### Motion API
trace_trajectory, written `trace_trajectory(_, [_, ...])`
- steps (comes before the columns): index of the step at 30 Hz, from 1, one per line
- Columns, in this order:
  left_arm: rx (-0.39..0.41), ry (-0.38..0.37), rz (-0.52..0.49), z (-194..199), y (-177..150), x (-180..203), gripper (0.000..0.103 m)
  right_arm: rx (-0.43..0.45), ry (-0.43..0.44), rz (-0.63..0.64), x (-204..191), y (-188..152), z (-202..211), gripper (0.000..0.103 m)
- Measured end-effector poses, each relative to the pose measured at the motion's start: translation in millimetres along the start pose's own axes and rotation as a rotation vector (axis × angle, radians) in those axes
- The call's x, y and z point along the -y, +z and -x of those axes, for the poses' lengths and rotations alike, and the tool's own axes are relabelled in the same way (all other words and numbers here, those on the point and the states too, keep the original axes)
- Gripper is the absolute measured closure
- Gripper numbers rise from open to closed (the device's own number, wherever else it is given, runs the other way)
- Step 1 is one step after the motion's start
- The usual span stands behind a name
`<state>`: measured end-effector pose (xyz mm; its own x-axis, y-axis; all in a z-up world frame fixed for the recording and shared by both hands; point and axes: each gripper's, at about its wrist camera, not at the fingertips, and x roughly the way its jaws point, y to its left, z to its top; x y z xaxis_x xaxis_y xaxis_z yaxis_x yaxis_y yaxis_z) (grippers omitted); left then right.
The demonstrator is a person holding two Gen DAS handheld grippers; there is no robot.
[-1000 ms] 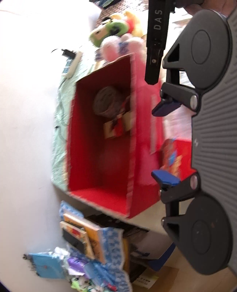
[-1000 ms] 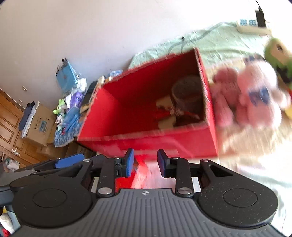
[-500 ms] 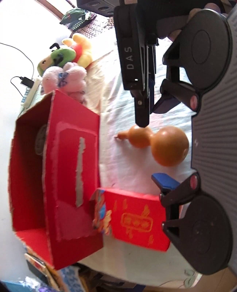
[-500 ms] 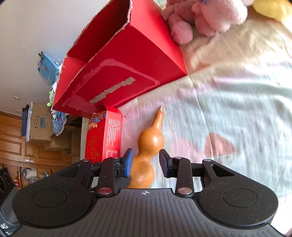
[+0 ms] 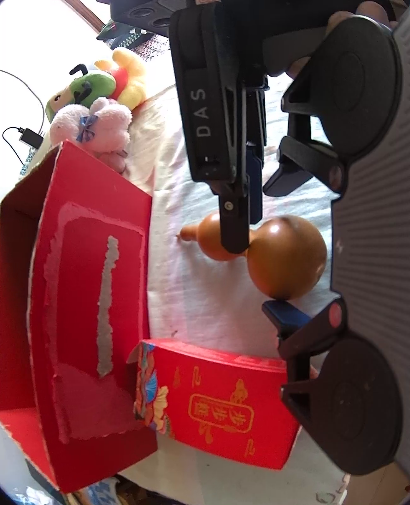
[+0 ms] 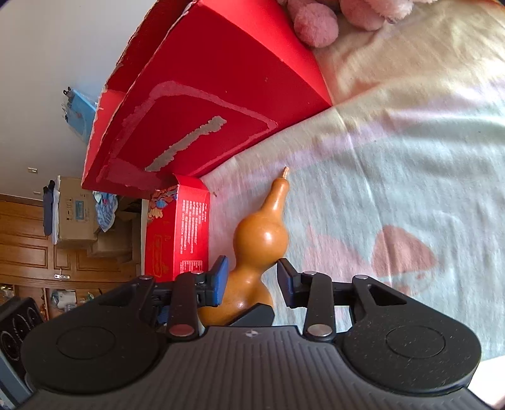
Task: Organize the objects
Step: 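Close the right gripper around the gourd's waist, then lift the gourd and carry it over the red box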
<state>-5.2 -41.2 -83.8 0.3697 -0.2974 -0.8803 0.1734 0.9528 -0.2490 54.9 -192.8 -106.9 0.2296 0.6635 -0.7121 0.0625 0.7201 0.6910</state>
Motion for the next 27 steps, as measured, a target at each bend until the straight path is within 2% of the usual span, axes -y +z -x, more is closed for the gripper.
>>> trace_trajectory(6, [-0.062, -0.052, 0.018, -20, 4, -1, 0.039, -0.027, 0.003, -0.015, 7, 3, -9, 0.065])
trace_trajectory(16, [-0.076, -0.092, -0.040, -23, 12, 19, 0.044, -0.038, 0.014, -0.052, 26, 6, 15, 0.070])
trace_trajectory(22, [-0.066, -0.143, -0.104, -11, 24, 45, 0.044, 0.010, 0.007, -0.069, 32, 9, 50, 0.070])
trace_trajectory(27, [-0.012, -0.200, -0.174, 9, 36, 72, 0.044, 0.093, 0.003, -0.061, 27, 10, 93, 0.070])
